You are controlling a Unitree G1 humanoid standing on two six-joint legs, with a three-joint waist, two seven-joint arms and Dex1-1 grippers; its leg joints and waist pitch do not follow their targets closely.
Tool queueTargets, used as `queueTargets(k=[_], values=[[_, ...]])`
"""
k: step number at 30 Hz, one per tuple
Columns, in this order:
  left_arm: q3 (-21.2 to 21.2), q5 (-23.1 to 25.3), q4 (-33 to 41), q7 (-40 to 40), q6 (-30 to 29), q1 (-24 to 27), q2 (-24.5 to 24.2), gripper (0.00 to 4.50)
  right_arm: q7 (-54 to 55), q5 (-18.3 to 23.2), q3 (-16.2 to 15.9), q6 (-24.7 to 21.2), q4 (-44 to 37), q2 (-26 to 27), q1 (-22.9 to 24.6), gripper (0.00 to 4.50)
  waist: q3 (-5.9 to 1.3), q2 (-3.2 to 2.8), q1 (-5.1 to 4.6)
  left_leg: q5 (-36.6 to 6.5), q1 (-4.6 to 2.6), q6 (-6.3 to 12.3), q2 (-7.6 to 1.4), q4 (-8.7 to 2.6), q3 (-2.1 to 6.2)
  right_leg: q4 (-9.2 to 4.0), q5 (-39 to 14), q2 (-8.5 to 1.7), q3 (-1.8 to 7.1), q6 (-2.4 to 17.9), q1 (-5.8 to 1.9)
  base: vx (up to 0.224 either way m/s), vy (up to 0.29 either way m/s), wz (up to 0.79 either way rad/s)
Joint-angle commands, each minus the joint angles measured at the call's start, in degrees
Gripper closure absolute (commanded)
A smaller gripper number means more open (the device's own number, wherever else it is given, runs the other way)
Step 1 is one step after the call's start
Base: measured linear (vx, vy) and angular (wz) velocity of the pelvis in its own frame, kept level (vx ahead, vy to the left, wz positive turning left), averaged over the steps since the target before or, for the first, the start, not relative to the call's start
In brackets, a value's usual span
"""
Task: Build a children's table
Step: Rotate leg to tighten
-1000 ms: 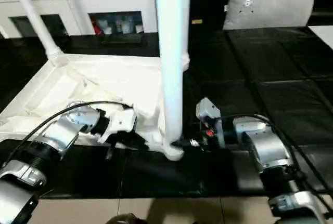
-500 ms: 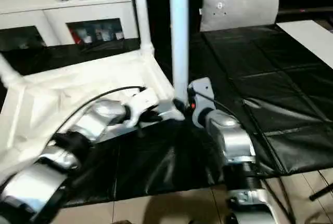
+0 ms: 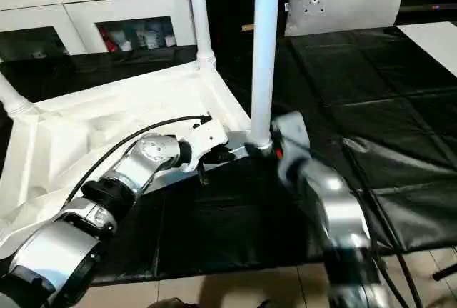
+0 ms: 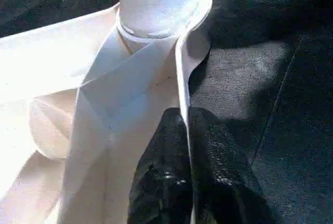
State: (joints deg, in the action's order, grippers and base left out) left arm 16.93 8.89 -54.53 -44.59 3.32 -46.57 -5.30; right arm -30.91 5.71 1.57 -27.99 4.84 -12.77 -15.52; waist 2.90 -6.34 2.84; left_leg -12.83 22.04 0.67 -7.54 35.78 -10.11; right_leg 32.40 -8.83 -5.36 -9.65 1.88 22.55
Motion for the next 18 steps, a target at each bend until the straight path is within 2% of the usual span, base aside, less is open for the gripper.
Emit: queueTargets(k=[1,2,7,9,11,12,13,14,15,17,18], values=[[-2.4,-2.86,5.08,0.34,2.08,-0.1,0.41,4.5,-1.93,0.94,-1.51,0.35,-2.6,-0.58,1.2,0.48,-4.52,1.44,0.27,-6.64,-0.57,5.24,-6.78,-4.36,3.27,-3.43,-11.72,-6.77,4.91,7.36,-3.72,0.0,0.0,0.0],[-2.45,-3.09,5.54,0.0,2.1,0.12,0.41,4.06,-2.34,1.17,-1.47,0.33,-3.25,-0.78,1.55,0.31,-4.6,1.36,0.41,-5.81,-0.51,5.56,-6.9,-4.37,3.36,-3.25,-10.66,-6.71,4.96,7.51,-3.64,0.0,0.0,0.0],[-3.27,-3.49,6.99,1.66,1.01,1.94,-0.3,3.65,-1.37,2.68,-0.19,-3.77,-6.79,-1.55,3.09,0.02,-4.72,1.43,0.93,-3.12,-0.36,6.92,-6.86,-4.06,3.21,-2.59,-6.81,-6.75,5.11,8.93,-3.4,0.0,0.0,0.0],[-3.88,-3.39,8.85,2.77,0.45,2.95,-1.09,3.49,-1.81,2.66,-0.7,-3.54,-7.73,-2.0,3.51,0.0,-4.47,1.5,1.02,-4.74,-0.41,6.5,-6.68,-4.12,3.03,-3.01,-9.47,-6.66,5.08,8.45,-3.28,0.0,0.0,0.0],[-5.1,-3.7,12.69,3.49,-1.06,4.88,-2.42,3.34,-3.15,1.47,-2.64,-1.66,-8.73,-3.32,4.03,0.0,-4.34,1.55,0.99,-6.04,-0.39,5.67,-6.61,-4.26,3.04,-3.29,-12.35,-6.56,5.03,7.46,-3.36,0.0,0.0,0.0],[-5.77,-4.02,15.22,3.49,-2.04,6.08,-3.21,3.1,-3.44,0.4,-3.82,-1.14,-9.18,-4.12,4.25,0.0,-4.29,1.63,0.94,-6.29,-0.35,5.29,-6.72,-4.33,3.09,-3.19,-12.93,-6.57,5.02,7.2,-3.43,0.0,0.0,0.0],[-6.21,-4.39,17.74,3.18,-2.9,7.3,-4.08,3.1,-4.19,0.25,-4.49,-0.85,-9.46,-4.6,4.28,0.0,-4.22,1.61,0.82,-7.0,-0.39,4.92,-6.67,-4.38,3.07,-3.41,-14.48,-6.49,5.03,6.58,-3.33,0.0,0.0,0.0],[-6.64,-4.77,20.89,2.65,-3.97,8.86,-5.25,3.0,-5.19,1.1,-4.73,-1.48,-9.98,-4.68,4.22,0.0,-4.28,1.59,0.56,-7.27,-0.18,4.62,-6.75,-4.49,3.27,-3.1,-14.49,-6.55,5.11,6.7,-3.5,0.0,0.0,0.0],[-6.97,-5.17,24.2,1.86,-5.07,10.54,-6.53,3.0,-6.38,3.06,-4.59,-3.82,-10.92,-4.54,4.03,0.0,-4.07,1.48,0.4,-8.61,-0.43,4.51,-6.68,-4.52,3.17,-3.4,-16.01,-6.39,5.19,6.71,-3.11,0.0,0.0,0.0],[-7.11,-5.44,25.91,1.32,-5.51,11.45,-7.18,2.66,-7.11,4.29,-4.59,-5.07,-11.76,-4.42,4.03,0.0,-3.98,1.45,0.27,-9.34,-0.52,4.34,-6.54,-4.53,3.07,-3.6,-17.39,-6.2,5.22,6.53,-2.99,0.0,0.0,0.0],[-7.4,-5.88,28.25,0.71,-6.25,12.69,-8.01,2.62,-7.9,4.98,-5.0,-5.56,-12.73,-4.56,4.0,0.0,-3.93,1.33,0.53,-10.23,-0.72,3.66,-6.66,-4.61,3.16,-3.8,-19.25,-6.37,5.28,6.06,-3.06,0.0,0.0,0.0]])
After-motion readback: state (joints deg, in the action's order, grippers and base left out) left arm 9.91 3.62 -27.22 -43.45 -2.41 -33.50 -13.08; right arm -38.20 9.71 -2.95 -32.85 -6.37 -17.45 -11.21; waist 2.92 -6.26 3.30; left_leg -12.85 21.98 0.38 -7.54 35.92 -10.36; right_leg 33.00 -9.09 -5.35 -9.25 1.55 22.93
